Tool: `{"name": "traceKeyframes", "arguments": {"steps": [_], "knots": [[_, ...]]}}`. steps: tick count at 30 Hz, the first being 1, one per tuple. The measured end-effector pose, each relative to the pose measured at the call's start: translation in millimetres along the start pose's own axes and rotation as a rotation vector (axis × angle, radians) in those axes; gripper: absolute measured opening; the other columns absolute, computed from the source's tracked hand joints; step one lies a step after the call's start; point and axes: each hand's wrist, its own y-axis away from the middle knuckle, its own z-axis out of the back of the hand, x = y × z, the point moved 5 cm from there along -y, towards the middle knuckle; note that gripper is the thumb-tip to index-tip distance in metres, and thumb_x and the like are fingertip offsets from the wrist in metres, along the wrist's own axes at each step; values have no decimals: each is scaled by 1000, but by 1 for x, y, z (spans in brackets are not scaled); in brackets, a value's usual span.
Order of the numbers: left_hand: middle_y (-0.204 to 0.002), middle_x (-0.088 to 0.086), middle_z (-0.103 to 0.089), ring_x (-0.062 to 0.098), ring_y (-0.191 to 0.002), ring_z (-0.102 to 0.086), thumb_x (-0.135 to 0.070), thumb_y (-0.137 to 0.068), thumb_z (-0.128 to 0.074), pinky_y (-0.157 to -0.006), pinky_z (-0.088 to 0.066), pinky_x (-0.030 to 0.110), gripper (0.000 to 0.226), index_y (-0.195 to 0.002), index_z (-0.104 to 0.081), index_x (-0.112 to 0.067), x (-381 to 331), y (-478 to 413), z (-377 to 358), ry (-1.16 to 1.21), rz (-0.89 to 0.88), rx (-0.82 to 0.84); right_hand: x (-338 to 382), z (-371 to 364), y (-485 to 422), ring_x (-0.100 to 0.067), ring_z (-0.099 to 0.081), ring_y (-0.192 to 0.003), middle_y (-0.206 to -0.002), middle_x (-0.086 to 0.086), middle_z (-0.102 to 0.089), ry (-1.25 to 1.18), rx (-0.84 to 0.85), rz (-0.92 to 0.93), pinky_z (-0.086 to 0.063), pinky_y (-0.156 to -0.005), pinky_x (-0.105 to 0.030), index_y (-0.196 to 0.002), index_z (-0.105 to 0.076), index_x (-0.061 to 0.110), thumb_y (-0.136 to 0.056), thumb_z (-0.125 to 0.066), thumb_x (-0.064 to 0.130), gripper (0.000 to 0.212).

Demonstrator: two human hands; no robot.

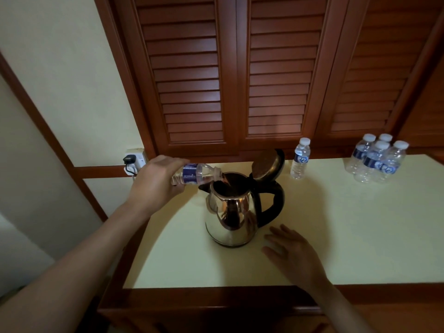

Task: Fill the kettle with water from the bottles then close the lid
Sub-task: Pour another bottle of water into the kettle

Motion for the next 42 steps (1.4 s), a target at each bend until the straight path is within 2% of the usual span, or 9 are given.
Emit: {"name": "traceKeyframes", "arguments": {"steps": [5, 14, 18, 24, 28, 33, 38, 42], "knots": [[-111, 7, -73, 28, -102, -63, -6, -65, -88, -79, -42, 29, 62, -123, -69, -13, -3, -2, 2, -9, -16, -22, 0, 1, 0, -13, -39, -140, -141, 11, -54, 5, 10, -6, -23, -114, -26, -121, -69, 35, -88, -67, 46, 35], [-113, 8, -73, 29, -104, -63, -5, -65, -89, -82, -47, 34, 63, -124, -69, -12, -6, -3, 5, -20, -26, -21, -1, 0, 0, -11, -37, -141, -142, 13, -53, 1, 22, -19, -21, -115, -26, -122, -68, 36, -88, -66, 48, 35], [-113, 9, -73, 30, -104, -64, -5, -66, -90, -83, -48, 36, 62, -124, -69, -11, -9, -2, 5, -33, -38, -26, 0, 1, -1, -12, -37, -141, -142, 12, -53, -1, 22, -15, -26, -117, -31, -122, -68, 35, -89, -66, 47, 35], [-114, 10, -73, 33, -104, -65, -5, -65, -91, -85, -51, 40, 62, -123, -69, -8, -10, -5, 6, -75, -76, -31, -3, -2, -2, -14, -41, -139, -141, 11, -56, 19, 2, 16, -32, -115, -35, -121, -68, 36, -87, -48, 61, 47], [-116, 10, -73, 33, -105, -65, -6, -64, -92, -86, -50, 39, 63, -123, -70, -7, -12, -7, 5, -89, -105, -30, -2, -1, -1, -17, -45, -137, -137, 8, -59, -3, -6, 19, -29, -112, -29, -115, -70, 35, -88, -63, 51, 33], [-119, 9, -72, 31, -108, -64, -10, -67, -92, -88, -50, 40, 63, -125, -69, -10, -12, -7, 3, -102, -106, -22, -1, 1, -1, -14, -45, -136, -136, 8, -60, 6, -11, 16, -25, -112, -22, -116, -71, 33, -87, -69, 45, 31], [-119, 10, -73, 32, -108, -64, -11, -68, -92, -88, -50, 43, 61, -124, -69, -9, -12, -9, 5, -112, -104, -25, -4, -2, -1, -12, -41, -139, -140, 11, -56, 2, -6, 17, -35, -114, -37, -121, -68, 36, -88, -53, 60, 44], [-120, 10, -72, 31, -110, -63, -12, -70, -90, -90, -49, 43, 60, -126, -68, -10, -14, -9, 5, -123, -109, -27, -3, -2, -2, -14, -42, -139, -140, 10, -57, 9, -9, 26, -36, -114, -39, -121, -69, 35, -88, -50, 61, 46]]}}
